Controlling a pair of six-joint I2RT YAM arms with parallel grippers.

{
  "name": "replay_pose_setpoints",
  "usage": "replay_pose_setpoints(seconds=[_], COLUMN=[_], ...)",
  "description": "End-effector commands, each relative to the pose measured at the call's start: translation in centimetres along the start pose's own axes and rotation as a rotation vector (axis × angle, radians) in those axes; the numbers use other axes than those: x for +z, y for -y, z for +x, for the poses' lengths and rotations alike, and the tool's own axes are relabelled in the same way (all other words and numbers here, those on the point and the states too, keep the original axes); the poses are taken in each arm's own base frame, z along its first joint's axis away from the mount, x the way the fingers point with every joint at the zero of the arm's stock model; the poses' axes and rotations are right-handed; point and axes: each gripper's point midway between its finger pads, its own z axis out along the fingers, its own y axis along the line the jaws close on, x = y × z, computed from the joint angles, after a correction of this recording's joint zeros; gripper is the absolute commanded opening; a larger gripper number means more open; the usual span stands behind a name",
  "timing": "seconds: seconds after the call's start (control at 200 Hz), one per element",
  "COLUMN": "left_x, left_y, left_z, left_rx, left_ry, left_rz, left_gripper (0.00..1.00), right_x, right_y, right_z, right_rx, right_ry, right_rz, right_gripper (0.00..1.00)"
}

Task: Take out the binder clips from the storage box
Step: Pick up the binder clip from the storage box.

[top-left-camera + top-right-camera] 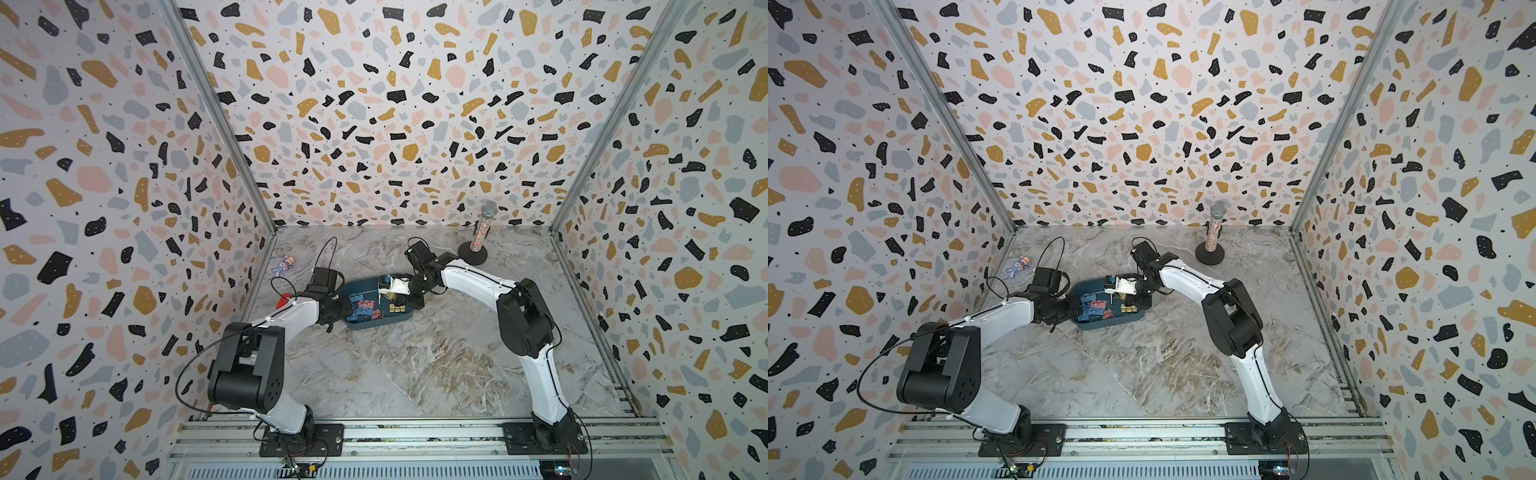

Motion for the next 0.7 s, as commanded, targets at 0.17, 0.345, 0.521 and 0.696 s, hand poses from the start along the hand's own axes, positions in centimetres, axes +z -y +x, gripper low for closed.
replay_pose_setpoints(seconds=[0.17,0.345,0.521,0.696], left_x=[-0.5,-0.5,-0.6,-0.6], left_y=[0.2,0.2,0.2,0.2], left_z=[-0.3,-0.3,-0.3,-0.4], left_rx=[-0.008,-0.009,-0.01,-0.01], left_ry=[0.027,0.026,0.026,0.029], left_rz=[0.017,0.018,0.019,0.019], left_gripper=[0.37,0.37,0.37,0.37], right_x=[-4.1,-5.6,-6.4,-7.5], right_y=[-0.4,-0.1,0.4,1.6], right_z=[-4.1,-5.5,-6.0,-6.5], right_rx=[-0.032,-0.026,-0.019,0.028], right_ry=[0.092,0.131,0.138,0.152], right_rz=[0.031,0.059,0.087,0.144], right_gripper=[0.0,0.0,0.0,0.0])
